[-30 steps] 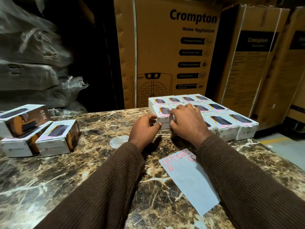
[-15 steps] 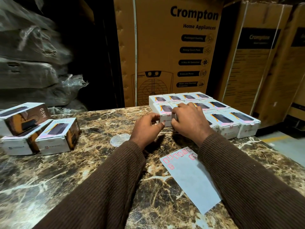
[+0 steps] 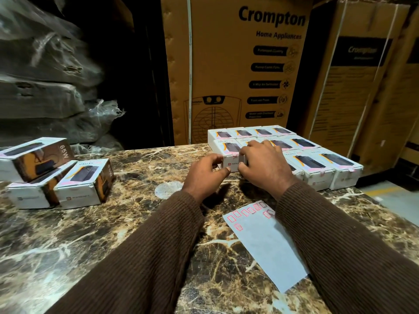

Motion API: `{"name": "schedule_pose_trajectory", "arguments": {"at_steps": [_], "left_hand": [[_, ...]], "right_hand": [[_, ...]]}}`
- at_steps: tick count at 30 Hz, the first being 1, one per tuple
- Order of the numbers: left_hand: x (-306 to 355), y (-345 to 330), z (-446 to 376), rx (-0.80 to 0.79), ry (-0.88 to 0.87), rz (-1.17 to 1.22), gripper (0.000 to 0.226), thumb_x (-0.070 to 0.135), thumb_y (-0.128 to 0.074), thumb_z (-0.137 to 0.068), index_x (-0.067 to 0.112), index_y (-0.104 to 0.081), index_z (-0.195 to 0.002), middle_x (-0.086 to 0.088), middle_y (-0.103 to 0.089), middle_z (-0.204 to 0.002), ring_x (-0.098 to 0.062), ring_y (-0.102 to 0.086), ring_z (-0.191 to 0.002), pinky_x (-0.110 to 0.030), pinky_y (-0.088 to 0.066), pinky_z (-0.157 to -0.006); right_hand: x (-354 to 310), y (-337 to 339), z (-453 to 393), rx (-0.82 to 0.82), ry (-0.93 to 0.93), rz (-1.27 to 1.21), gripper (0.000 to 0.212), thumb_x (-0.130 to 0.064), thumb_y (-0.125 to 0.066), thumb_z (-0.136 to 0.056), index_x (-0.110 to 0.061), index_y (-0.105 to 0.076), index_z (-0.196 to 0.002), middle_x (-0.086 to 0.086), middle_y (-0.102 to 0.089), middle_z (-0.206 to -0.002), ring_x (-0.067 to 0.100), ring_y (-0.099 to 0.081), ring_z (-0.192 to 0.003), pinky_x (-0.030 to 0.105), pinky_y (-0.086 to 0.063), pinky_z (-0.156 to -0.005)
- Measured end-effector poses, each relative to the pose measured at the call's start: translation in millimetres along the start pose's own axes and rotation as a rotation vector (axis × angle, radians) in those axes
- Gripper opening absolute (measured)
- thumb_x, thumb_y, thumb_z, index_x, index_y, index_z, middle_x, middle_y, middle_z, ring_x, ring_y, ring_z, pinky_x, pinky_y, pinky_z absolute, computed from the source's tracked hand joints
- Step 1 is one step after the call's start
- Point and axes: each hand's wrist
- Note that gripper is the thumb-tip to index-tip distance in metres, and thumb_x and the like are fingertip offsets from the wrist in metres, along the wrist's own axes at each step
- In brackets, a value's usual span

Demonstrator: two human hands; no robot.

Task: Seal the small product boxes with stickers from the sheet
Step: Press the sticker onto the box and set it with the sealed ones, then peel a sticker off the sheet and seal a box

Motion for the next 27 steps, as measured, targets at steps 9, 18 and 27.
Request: {"name": "schedule_pose_trajectory", "arguments": {"at_steps": [9,18,27], "left_hand": [[7,34,9,-0.006,0.048,0.065,0.025,0.024,-0.072,-0.099,0.019,-0.072,-0.123,0.003,-0.075,-0.113,-0.014,-0.071,-0.108,-0.040,-0.061,-0.097],[2,153,81,0.184,-0.111,0.048,0.014,0.031,-0.074,-0.094,0.022,-0.082,-0.100,0.004,-0.081,-0.093,-0.012,-0.074,-0.090,-0.036,-0.057,-0.087],[-73,293,116,1.012,0.004,0.127,0.025,0.035,-0.063,-0.093,0.018,-0.079,-0.103,0.001,-0.078,-0.096,-0.019,-0.075,-0.093,-0.045,-0.063,-0.083]], "right_hand": [[-13,16,5,0.097,0.070,-0.059,0.036,-0.037,-0.051,-0.100,-0.024,-0.069,-0.129,0.002,-0.068,-0.127,0.025,-0.056,-0.121,0.046,-0.044,-0.099],[-95,50,34,-0.055,0.326,-0.429,0.029,-0.042,-0.060,-0.095,-0.027,-0.080,-0.109,-0.007,-0.078,-0.100,0.013,-0.070,-0.090,0.040,-0.060,-0.080],[-243,59,46,-0.152,0.462,-0.845,0.032,-0.024,-0.072,-0.095,-0.024,-0.077,-0.126,-0.007,-0.078,-0.113,0.002,-0.069,-0.092,0.025,-0.058,-0.085]]}}
Point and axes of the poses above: each hand's wrist, its own z-axis away from the middle knuckle, its own y-axis out of the back of the hand, x = y × z
